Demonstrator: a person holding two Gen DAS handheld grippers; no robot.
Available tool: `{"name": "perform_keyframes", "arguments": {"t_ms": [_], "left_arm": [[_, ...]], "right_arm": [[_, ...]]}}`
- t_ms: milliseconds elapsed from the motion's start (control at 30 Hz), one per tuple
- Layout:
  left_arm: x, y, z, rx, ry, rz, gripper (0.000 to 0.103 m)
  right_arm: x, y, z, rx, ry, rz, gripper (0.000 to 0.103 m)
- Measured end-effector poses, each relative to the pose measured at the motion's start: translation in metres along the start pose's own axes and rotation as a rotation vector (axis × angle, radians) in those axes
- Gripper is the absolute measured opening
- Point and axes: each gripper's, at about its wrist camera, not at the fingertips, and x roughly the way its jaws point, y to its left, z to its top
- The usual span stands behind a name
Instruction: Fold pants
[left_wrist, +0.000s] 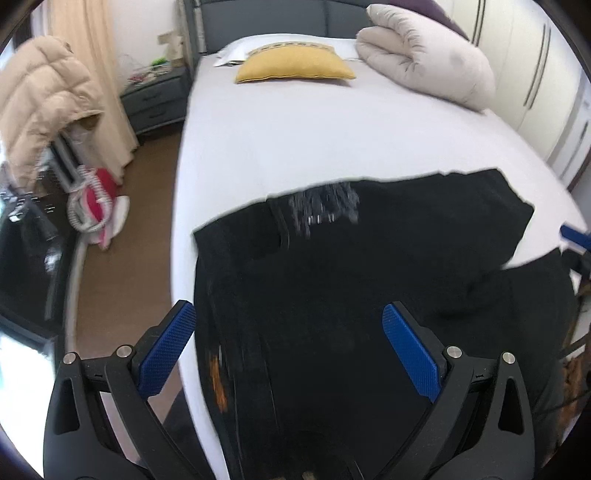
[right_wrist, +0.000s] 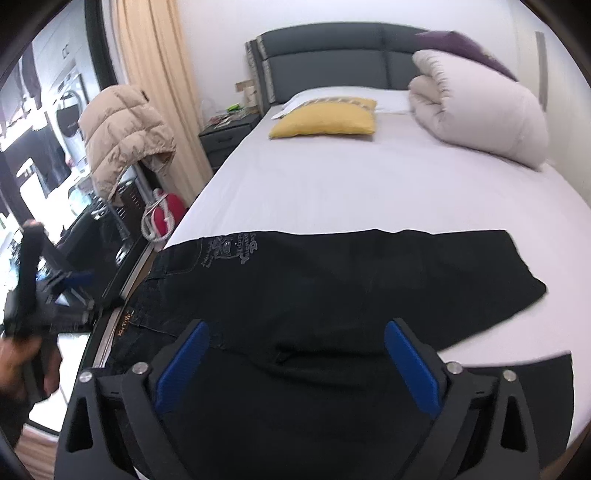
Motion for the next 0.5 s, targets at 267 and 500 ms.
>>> {"name": "perform_keyframes", "arguments": {"t_ms": [267, 500], "left_arm": [[0.117, 0.035, 0.097, 0.272, 0.190, -0.188, 0.102], [0.190, 0.051, 0.117, 0.325, 0.372, -0.302, 0.069]], "right_arm": [[0.049, -0.015, 0.027, -0.168, 0.090, 0.146, 0.078], [0.094, -0.014, 0.047, -0.277, 0.149, 0.231, 0.067]]}}
